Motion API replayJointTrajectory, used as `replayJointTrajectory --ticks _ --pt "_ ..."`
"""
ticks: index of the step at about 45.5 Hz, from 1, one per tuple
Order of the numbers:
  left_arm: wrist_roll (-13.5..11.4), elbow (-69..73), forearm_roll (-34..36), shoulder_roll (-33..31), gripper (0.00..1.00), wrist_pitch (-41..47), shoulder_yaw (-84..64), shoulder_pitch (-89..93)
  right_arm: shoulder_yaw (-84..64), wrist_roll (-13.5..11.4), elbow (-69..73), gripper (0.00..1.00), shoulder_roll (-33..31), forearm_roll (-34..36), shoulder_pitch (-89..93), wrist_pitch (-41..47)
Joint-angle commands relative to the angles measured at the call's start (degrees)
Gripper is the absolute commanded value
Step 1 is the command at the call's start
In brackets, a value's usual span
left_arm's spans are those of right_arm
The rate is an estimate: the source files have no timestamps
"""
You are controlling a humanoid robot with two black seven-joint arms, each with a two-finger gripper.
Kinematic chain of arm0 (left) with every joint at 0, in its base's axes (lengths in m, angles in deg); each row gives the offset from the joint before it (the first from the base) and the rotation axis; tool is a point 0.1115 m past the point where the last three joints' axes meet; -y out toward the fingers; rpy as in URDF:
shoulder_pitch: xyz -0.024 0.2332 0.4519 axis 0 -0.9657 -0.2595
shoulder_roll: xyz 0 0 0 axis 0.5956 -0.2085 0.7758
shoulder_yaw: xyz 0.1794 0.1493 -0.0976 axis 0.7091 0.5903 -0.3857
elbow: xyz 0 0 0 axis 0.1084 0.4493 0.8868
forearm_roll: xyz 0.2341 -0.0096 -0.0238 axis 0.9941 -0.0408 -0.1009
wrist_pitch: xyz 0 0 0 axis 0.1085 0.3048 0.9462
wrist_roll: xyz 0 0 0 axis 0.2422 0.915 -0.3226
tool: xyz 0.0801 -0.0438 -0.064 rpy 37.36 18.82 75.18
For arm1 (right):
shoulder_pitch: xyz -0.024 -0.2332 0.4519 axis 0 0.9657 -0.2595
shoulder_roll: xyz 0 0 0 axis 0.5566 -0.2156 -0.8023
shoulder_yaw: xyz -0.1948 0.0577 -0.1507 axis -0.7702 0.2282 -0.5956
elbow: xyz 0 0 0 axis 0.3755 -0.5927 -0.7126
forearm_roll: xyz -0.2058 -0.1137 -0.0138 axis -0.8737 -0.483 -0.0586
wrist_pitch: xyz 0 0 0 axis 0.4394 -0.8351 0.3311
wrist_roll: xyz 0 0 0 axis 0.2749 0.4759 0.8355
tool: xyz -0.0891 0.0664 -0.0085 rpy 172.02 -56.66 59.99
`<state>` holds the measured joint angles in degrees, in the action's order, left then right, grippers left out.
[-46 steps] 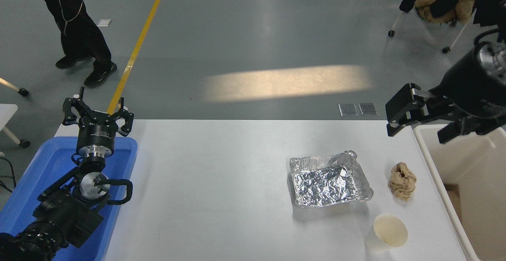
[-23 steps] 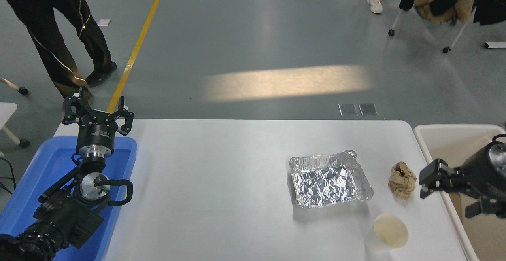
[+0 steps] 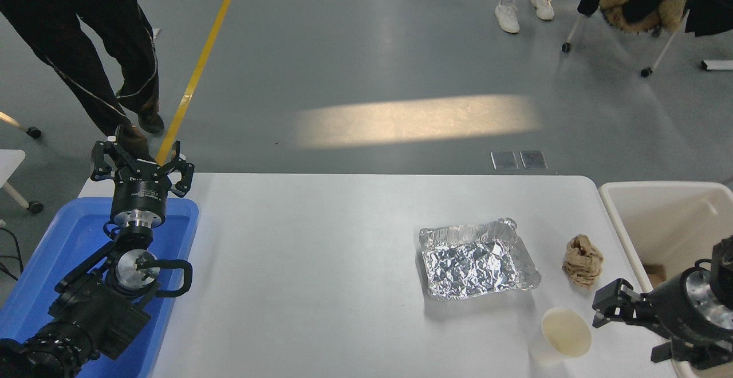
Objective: Pick up paper cup place in dustbin
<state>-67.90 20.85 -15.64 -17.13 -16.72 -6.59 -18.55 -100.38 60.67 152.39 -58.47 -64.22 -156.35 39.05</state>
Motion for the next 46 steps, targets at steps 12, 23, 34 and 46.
replayJointTrajectory --ticks 12,23,34,46 --pt "0.0 -0.1 0.0 0.0 0.99 0.0 0.0 0.1 6.3 0.0 -2.2 0.89 0.1 0.6 9.1 -5.9" --pt "0.0 -0.1 0.0 0.0 0.99 0.0 0.0 0.0 8.8 0.0 -7.1 0.89 0.9 3.2 15.0 -8.5" --pt "0.0 0.0 0.0 0.0 0.99 0.0 0.0 0.0 12.8 0.0 -10.4 0.87 1.6 3.2 21.2 -10.0" --pt "0.0 -0.1 0.0 0.0 0.99 -0.1 0.0 0.0 16.0 0.0 -10.4 0.0 3.7 3.2 23.6 -10.9"
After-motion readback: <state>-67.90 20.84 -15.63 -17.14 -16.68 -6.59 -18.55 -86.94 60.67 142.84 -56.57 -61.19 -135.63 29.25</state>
